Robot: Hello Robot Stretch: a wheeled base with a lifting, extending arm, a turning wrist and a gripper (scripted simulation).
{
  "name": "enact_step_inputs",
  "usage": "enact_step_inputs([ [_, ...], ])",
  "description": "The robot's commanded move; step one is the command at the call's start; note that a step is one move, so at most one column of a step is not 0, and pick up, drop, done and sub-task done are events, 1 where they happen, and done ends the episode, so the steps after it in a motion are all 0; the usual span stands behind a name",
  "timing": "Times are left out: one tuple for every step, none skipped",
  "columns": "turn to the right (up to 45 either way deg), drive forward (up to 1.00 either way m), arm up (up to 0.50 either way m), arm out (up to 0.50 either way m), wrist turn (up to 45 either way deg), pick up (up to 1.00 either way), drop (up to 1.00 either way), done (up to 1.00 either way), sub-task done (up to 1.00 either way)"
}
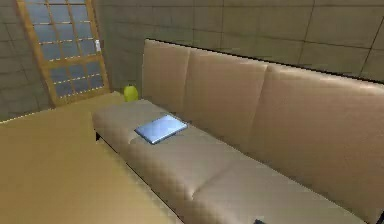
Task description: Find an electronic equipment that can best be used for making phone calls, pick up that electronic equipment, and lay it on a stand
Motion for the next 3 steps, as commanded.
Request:
enact_step_inputs([
  [-45.0,0.00,0.00,0.00,0.0,0.00,0.00,0.00,0.00],
  [0.0,0.00,0.50,0.00,0.0,0.00,0.00,0.00,0.00],
  [0.0,0.00,0.04,0.00,0.0,0.00,0.00,0.00,0.00],
])
